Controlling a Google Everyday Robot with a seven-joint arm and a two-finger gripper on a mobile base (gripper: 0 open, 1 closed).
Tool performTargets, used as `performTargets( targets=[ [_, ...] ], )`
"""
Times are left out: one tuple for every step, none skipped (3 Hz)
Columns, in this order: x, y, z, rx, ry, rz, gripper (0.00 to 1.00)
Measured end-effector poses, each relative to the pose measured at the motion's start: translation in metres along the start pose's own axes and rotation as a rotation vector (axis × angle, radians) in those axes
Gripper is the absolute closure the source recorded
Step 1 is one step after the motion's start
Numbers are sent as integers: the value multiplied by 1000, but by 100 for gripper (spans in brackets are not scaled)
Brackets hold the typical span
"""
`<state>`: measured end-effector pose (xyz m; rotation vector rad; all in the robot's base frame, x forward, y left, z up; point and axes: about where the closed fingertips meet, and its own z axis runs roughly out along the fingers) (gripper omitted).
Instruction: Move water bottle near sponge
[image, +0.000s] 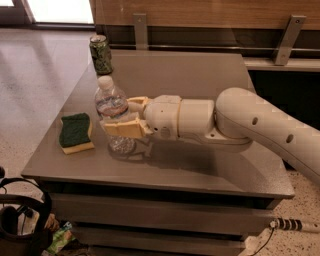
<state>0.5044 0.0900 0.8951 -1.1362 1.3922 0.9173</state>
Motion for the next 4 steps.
performTargets(
  targets=[
    [-1, 0, 0, 0, 0, 0, 55],
    [-1, 0, 0, 0, 0, 0, 33],
    [-2, 1, 1, -3, 0, -1, 9],
    [-3, 2, 2, -6, 0, -3, 0]
  ],
)
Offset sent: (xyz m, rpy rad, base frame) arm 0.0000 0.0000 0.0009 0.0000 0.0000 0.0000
